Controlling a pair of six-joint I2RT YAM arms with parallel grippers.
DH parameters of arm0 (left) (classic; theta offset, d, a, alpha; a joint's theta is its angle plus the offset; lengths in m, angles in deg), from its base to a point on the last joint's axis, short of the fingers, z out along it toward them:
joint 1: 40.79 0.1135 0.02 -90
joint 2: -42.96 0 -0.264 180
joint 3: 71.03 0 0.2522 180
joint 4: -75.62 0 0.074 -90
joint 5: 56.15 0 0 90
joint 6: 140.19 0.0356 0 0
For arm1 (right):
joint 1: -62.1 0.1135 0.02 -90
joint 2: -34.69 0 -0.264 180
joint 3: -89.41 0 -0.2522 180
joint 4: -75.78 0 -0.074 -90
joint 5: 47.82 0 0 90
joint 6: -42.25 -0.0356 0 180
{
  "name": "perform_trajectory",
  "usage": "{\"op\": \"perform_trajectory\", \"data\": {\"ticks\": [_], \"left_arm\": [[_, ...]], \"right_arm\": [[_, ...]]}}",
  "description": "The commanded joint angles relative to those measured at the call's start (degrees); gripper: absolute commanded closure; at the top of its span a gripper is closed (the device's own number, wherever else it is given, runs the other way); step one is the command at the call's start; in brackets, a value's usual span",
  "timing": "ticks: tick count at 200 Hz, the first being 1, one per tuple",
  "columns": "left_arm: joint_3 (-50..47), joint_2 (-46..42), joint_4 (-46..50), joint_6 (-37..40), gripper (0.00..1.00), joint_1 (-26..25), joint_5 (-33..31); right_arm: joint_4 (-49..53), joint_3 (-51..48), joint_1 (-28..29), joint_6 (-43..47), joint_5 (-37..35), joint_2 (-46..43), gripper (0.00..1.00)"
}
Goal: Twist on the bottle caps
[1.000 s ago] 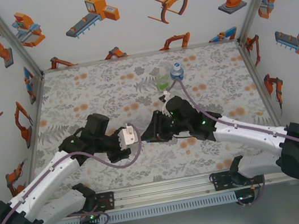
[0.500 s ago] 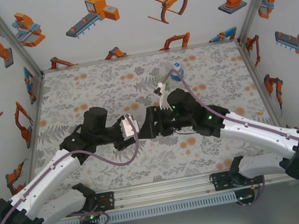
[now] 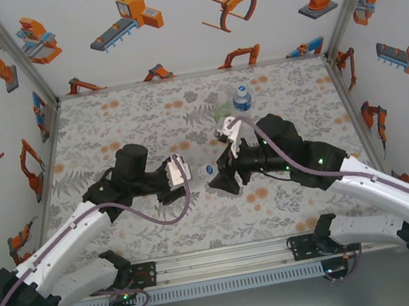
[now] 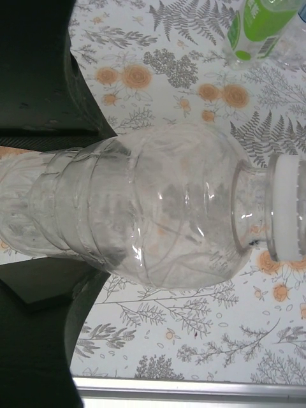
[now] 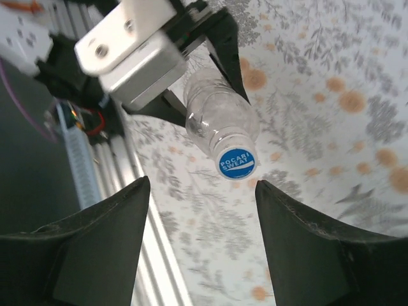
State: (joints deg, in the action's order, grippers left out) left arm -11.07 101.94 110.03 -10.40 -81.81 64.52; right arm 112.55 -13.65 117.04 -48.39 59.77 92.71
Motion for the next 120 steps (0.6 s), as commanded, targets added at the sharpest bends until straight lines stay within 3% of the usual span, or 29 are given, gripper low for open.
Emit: {"op": "perform_trajectory", "data": {"ticks": [1, 19, 39, 120], "left_arm": [[2.6, 0.7, 2.3, 1.8, 1.00, -0.2, 4.7], [3.5, 1.4, 4.1, 2.4, 1.00, -0.2, 6.8], [4.2, 2.1, 6.0, 3.2, 1.00, -0.3, 8.6], [5.4, 3.2, 8.4, 4.2, 1.00, -0.2, 9.9]], "right_arm": [[2.0, 1.2, 0.2, 22.2, 6.7, -0.1, 0.39], [5.4, 2.4, 0.2, 33.0, 10.1, 1.8, 0.41], [7.7, 3.9, 0.2, 39.1, 10.7, 4.4, 0.44], [3.4, 2.7, 0.2, 40.8, 11.5, 6.2, 0.66]]}}
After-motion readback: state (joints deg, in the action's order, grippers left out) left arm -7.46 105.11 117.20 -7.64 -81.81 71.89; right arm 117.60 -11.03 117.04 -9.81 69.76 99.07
